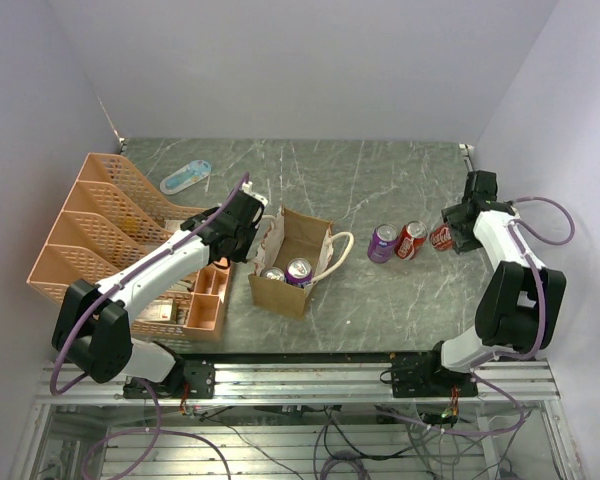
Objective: Take the beverage out of the canvas bag
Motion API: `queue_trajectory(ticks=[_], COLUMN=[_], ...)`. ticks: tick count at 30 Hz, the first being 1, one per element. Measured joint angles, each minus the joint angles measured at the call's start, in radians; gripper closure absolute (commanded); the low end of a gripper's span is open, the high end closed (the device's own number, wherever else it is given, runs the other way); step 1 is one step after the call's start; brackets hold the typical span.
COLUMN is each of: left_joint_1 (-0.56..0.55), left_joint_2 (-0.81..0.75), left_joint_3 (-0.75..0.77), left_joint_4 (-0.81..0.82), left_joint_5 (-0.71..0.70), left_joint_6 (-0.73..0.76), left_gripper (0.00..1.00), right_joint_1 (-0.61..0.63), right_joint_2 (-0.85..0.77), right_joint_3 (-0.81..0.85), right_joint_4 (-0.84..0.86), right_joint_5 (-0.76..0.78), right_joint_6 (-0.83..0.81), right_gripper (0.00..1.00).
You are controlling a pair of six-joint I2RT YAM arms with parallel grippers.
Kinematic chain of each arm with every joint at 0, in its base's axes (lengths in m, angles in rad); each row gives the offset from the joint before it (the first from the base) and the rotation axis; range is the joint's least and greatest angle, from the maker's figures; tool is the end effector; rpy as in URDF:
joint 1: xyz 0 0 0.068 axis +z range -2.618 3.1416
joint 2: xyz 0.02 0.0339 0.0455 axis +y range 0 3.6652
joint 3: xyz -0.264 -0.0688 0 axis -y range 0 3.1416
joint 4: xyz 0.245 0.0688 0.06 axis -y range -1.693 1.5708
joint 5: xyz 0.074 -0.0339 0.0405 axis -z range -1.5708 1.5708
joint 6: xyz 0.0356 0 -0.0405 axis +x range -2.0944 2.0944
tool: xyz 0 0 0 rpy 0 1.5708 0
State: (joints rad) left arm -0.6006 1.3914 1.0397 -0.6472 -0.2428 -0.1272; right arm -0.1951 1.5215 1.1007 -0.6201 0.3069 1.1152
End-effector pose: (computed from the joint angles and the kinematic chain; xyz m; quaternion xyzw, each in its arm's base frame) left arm 0.2377 -0.1525 0.2539 0.1901 0.9338 0.0089 0.3030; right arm 0.3017 -0.0706 0.2387 0.6128 0.7319 -0.0173 0.2974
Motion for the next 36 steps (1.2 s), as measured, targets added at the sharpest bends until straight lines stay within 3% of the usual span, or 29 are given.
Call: queue_trajectory(ticks=[10, 36], left_joint_1=[0.000, 0.000], left_joint_2=[0.000, 0.000], left_joint_3=[0.000, 0.000], left_joint_4=[0.000, 0.000], left_joint_5=[0.000, 0.000], left_joint_6=[0.000, 0.000], left_gripper=[0.93, 0.93], right_joint_1=[0.021, 0.157], right_joint_2=[0.066, 0.081], right_joint_3=[-0.024, -0.025], right_joint_4=[0.043, 0.037], right_joint_5=[-0.040, 0.085], right_joint_6=[-0.028, -0.009], right_gripper=[1.00, 0.99])
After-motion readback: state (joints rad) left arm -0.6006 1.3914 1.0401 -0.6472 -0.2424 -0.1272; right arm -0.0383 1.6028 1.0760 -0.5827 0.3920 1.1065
